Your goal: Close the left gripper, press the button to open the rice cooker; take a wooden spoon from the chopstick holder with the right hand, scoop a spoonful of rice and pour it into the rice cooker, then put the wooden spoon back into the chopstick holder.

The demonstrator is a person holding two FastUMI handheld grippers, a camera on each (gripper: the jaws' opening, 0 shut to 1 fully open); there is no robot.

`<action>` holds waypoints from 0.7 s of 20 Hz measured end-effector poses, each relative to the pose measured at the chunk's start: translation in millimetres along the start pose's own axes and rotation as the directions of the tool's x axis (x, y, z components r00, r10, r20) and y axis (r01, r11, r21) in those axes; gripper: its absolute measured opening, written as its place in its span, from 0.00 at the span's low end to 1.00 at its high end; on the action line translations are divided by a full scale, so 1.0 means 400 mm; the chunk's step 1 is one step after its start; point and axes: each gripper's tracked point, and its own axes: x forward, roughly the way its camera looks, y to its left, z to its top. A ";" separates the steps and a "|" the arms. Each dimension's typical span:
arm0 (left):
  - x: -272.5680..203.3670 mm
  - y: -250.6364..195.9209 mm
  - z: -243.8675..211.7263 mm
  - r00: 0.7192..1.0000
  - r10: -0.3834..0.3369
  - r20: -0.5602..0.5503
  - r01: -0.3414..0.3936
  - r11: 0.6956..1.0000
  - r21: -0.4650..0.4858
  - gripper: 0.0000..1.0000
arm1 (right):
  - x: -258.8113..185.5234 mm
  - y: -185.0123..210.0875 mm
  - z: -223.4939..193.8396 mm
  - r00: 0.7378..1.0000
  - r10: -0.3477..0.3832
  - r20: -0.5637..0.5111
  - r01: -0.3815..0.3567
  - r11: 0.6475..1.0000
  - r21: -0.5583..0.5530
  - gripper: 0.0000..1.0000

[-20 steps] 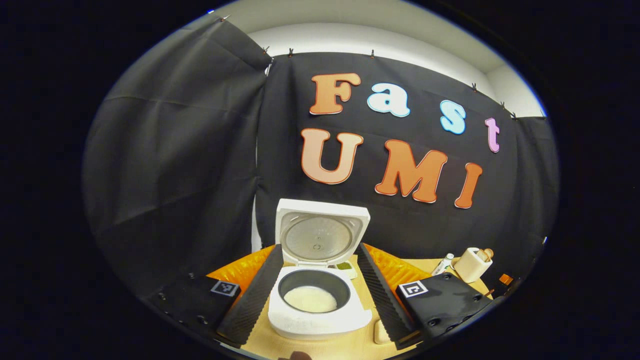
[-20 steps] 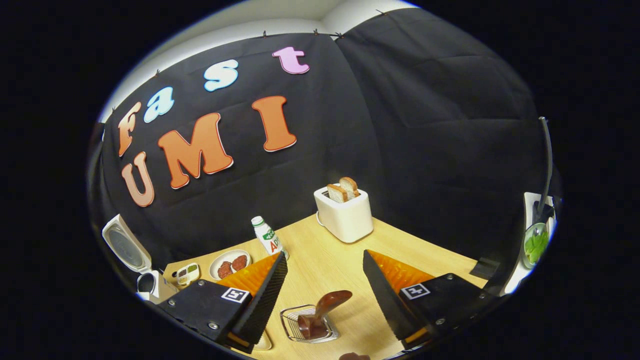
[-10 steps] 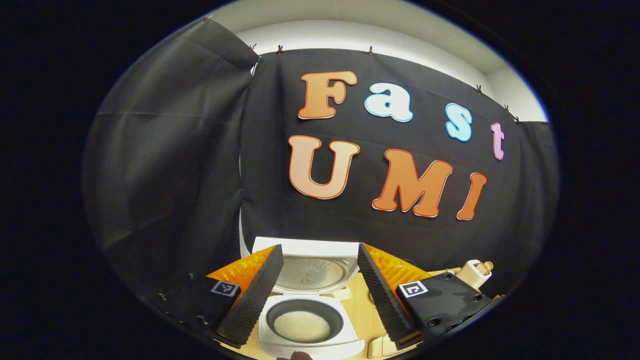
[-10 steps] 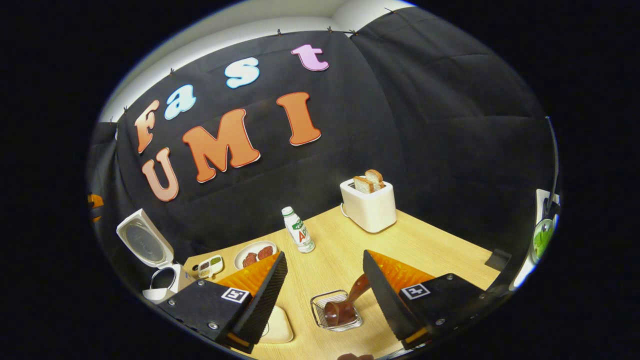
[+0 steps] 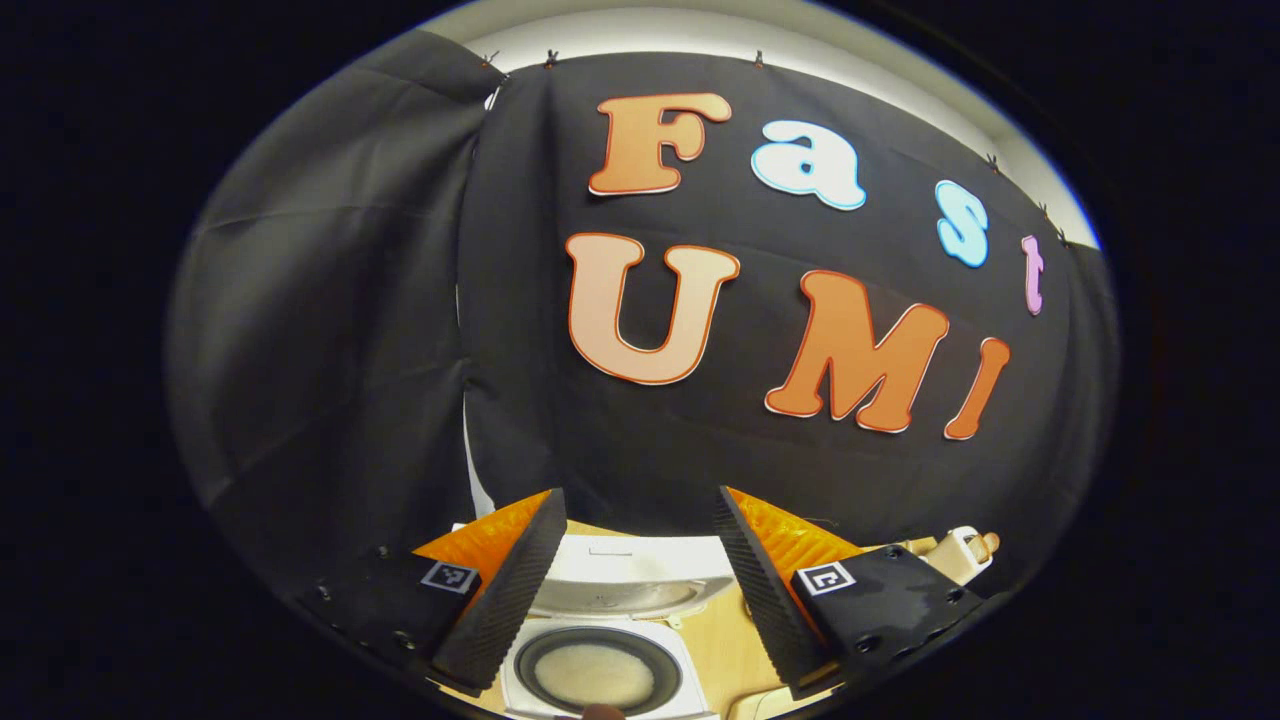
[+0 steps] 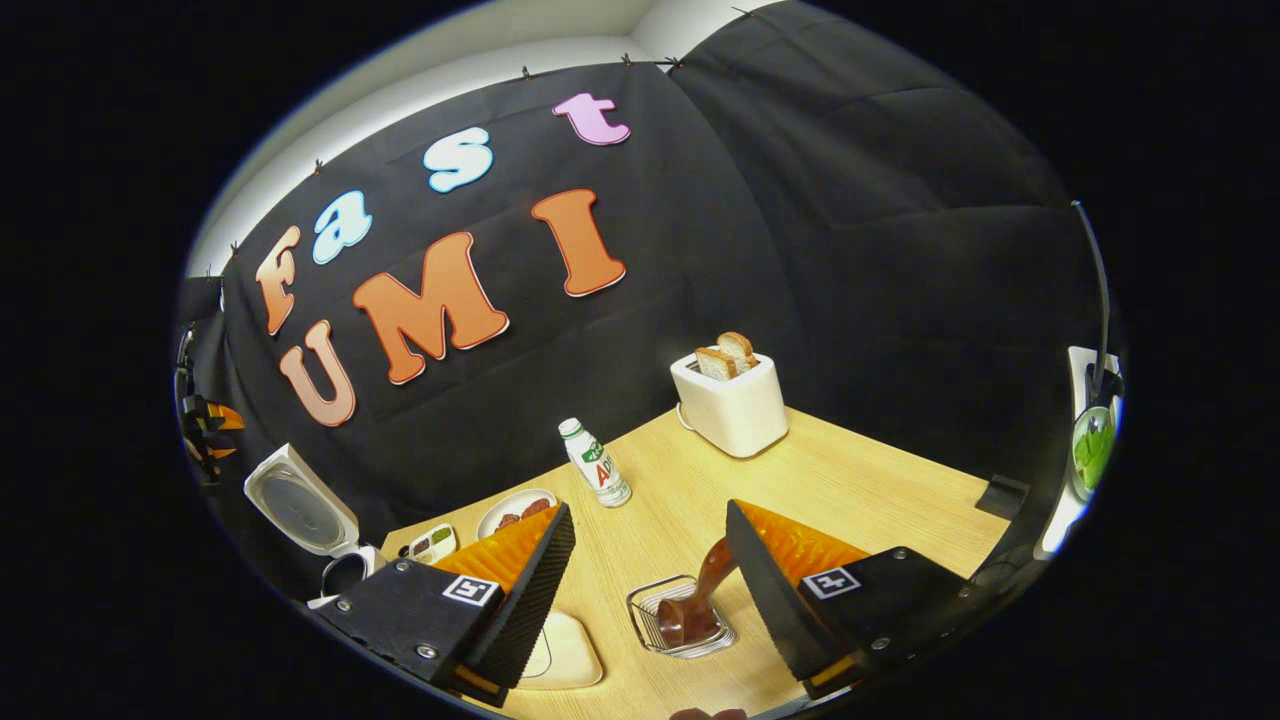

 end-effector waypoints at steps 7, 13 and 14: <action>0.131 -0.025 -0.067 0.994 0.004 -0.108 -0.003 1.000 0.004 1.00 | 0.003 -0.029 -0.004 0.999 -0.031 -0.007 0.031 0.999 0.018 0.94; 0.150 -0.004 -0.120 0.986 0.016 -0.164 -0.012 1.000 0.025 1.00 | 0.000 -0.023 -0.022 0.999 -0.015 -0.031 0.017 0.999 0.048 0.95; 0.141 0.000 -0.131 0.984 0.010 -0.176 -0.003 0.999 0.043 1.00 | 0.000 -0.018 -0.029 0.999 -0.008 -0.036 0.009 0.999 0.053 0.95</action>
